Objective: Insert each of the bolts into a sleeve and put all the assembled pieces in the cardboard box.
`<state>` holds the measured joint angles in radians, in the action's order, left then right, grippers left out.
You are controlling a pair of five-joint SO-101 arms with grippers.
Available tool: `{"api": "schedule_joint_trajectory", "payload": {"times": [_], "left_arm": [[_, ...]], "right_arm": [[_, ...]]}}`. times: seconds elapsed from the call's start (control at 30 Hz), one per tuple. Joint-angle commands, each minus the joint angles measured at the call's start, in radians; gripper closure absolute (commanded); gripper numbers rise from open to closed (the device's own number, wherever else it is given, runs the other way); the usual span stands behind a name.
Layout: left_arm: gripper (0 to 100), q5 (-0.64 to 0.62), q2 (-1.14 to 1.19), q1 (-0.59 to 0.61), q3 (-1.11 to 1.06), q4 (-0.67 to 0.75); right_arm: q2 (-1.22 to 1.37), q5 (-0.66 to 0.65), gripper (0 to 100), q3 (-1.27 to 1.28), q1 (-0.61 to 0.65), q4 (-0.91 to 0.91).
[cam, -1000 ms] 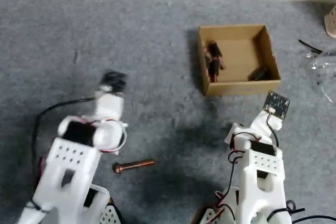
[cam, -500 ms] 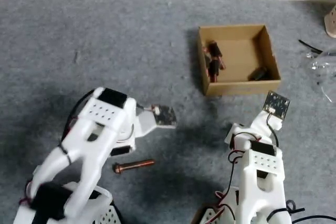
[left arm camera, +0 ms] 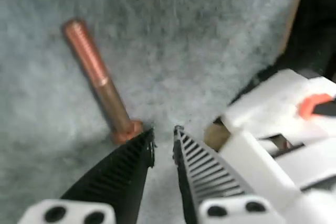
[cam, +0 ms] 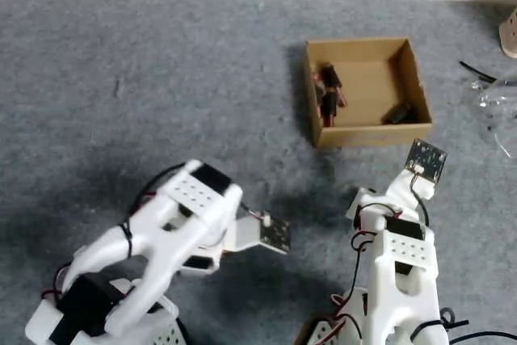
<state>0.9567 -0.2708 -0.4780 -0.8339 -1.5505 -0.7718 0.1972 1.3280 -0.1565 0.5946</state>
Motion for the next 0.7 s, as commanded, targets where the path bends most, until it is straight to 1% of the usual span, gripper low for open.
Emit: {"api": "schedule_joint_trajectory", "payload": {"times": [0.0,0.07,0.2,0.33,0.57,0.67], "left_arm": [[92,-0.049,-0.033,-0.087,-0.042,0.084],[92,-0.075,-0.033,-0.096,-0.045,0.109],[92,-0.077,-0.033,-0.082,-0.048,0.163],[92,-0.078,-0.033,-0.018,-0.050,0.210],[92,-0.077,-0.033,0.059,-0.045,0.212],[92,-0.075,-0.031,0.093,-0.051,0.244]], "right_arm": [[0.001,-0.015,99.5,-0.007,0.001,-0.033],[0.001,-0.015,99.5,-0.007,0.001,-0.033],[0.001,-0.015,99.5,-0.007,0.001,-0.033],[0.001,-0.015,99.5,-0.007,0.001,-0.033],[0.001,-0.015,99.5,-0.007,0.001,-0.033],[0.001,-0.049,99.5,-0.005,0.002,-0.033]]}}
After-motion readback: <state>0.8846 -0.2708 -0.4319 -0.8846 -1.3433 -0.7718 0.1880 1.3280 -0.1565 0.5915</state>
